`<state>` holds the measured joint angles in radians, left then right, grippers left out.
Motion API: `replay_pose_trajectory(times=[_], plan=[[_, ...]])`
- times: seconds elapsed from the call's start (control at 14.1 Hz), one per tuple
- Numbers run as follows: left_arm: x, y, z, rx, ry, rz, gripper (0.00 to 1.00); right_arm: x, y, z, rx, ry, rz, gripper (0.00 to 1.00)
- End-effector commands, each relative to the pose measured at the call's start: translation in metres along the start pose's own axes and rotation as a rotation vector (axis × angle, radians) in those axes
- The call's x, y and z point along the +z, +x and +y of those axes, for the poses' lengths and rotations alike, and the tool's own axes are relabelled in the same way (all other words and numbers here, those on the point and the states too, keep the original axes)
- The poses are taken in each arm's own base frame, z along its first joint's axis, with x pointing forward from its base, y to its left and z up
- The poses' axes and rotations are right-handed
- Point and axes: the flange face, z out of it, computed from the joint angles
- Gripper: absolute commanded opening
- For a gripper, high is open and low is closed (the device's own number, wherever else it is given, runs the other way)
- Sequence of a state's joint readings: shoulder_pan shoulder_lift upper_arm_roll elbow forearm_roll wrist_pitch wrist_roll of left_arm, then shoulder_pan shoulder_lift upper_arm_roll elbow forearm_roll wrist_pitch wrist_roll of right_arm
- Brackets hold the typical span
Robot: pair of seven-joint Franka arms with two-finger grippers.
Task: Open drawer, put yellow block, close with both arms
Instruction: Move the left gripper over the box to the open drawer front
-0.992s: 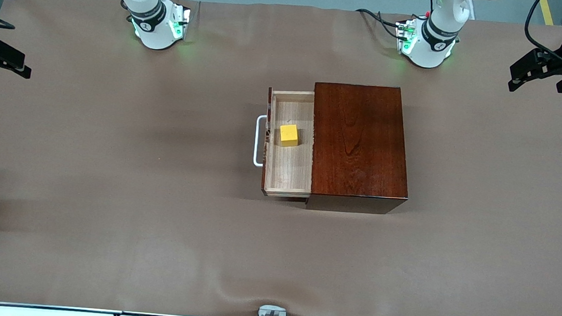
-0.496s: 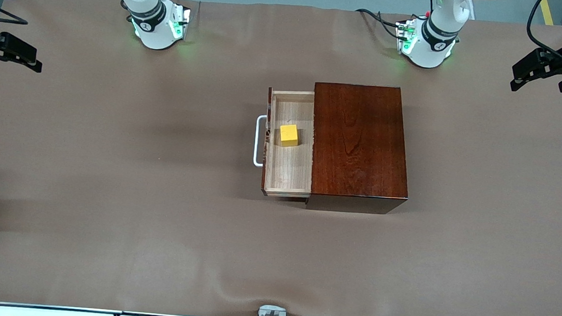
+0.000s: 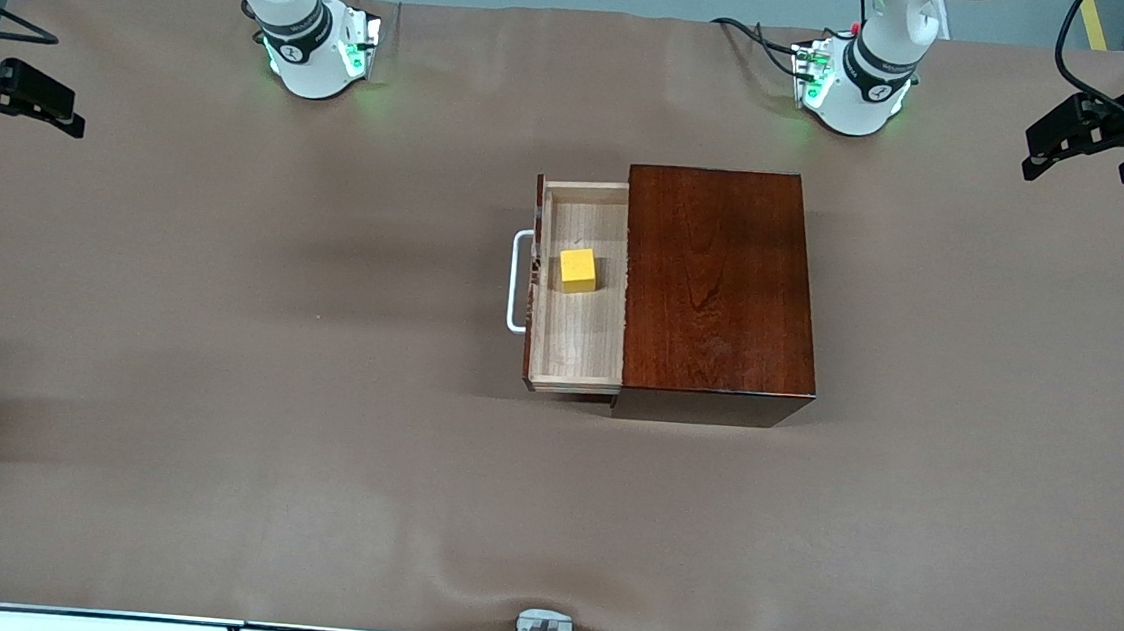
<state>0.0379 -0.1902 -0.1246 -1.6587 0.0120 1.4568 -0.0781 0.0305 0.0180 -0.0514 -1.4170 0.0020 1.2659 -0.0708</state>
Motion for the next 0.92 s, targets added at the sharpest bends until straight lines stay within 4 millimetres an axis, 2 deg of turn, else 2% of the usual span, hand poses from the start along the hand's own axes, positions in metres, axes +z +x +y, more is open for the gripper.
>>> replay_pose_trajectory(times=[0.0, 0.14, 0.21, 0.28, 0.35, 0.5, 0.64, 0.85], plan=[[-0.008, 0.0, -0.004, 0.016, -0.029, 0.014, 1.0, -0.005, -0.014, 0.001, -0.013, -0.021, 0.032, 1.0], [-0.008, 0.002, -0.002, 0.018, -0.031, 0.014, 1.0, -0.013, -0.011, 0.007, -0.005, -0.019, 0.051, 1.0], [-0.008, 0.007, 0.006, 0.024, -0.038, 0.012, 1.0, -0.013, -0.011, 0.007, -0.006, -0.019, 0.053, 1.0], [-0.004, 0.013, 0.019, 0.041, -0.067, 0.001, 1.0, -0.016, -0.011, 0.007, -0.016, -0.023, 0.058, 1.0], [0.001, 0.018, 0.04, 0.074, -0.1, -0.013, 1.0, -0.015, -0.011, 0.007, -0.019, -0.024, 0.057, 1.0], [0.012, 0.028, 0.102, 0.089, -0.119, -0.045, 1.0, -0.017, -0.01, 0.004, -0.027, -0.025, 0.067, 1.0], [0.036, 0.033, 0.193, 0.034, -0.116, -0.103, 1.0, -0.017, -0.01, 0.003, -0.026, -0.023, 0.068, 1.0], [0.075, 0.042, 0.318, -0.122, -0.122, -0.116, 1.0, -0.018, -0.01, 0.003, -0.026, -0.019, 0.071, 1.0]])
